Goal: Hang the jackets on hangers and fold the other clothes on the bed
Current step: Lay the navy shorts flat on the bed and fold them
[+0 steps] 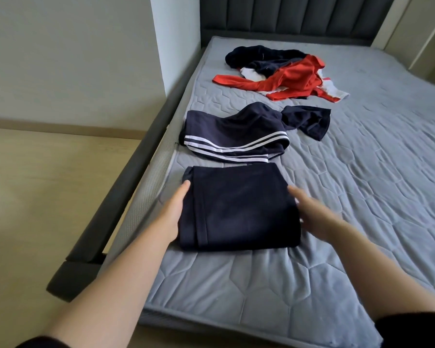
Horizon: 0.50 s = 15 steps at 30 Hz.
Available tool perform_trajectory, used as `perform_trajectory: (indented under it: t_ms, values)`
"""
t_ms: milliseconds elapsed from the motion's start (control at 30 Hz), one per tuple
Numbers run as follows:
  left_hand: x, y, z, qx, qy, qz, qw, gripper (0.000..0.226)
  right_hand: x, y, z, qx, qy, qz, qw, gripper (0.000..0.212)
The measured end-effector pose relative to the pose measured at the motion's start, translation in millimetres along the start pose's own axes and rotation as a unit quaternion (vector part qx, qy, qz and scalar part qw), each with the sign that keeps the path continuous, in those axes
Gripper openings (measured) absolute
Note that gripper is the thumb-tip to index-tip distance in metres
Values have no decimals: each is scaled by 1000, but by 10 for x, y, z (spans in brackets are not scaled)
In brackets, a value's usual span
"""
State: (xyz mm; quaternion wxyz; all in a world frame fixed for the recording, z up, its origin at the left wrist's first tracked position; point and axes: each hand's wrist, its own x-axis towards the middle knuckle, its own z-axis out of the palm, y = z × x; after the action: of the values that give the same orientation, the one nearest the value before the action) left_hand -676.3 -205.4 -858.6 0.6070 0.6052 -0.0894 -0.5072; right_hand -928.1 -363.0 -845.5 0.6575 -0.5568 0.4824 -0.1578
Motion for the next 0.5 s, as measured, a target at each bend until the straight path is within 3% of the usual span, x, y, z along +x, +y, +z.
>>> perform_trajectory:
  t_ms: [133,233,267,400,500]
  values:
    - [50,-98,72,288,76,37,954,73,10,159,94,-97,38,34,994,46]
    - [39,-113,175,434,140,78,887,72,3,165,216,-133,101,57,984,52]
    - [42,-121,185,441,144,78,882,75,-1,166,240,-138,109,61,983,54]
    - [51,-84,104,268,107,-12,958,87,-35,167,230,-51,78,132,987,51]
    - [-15,-129,117,205,57,-77,974,84,-76,172,170,0,26,187,982,43]
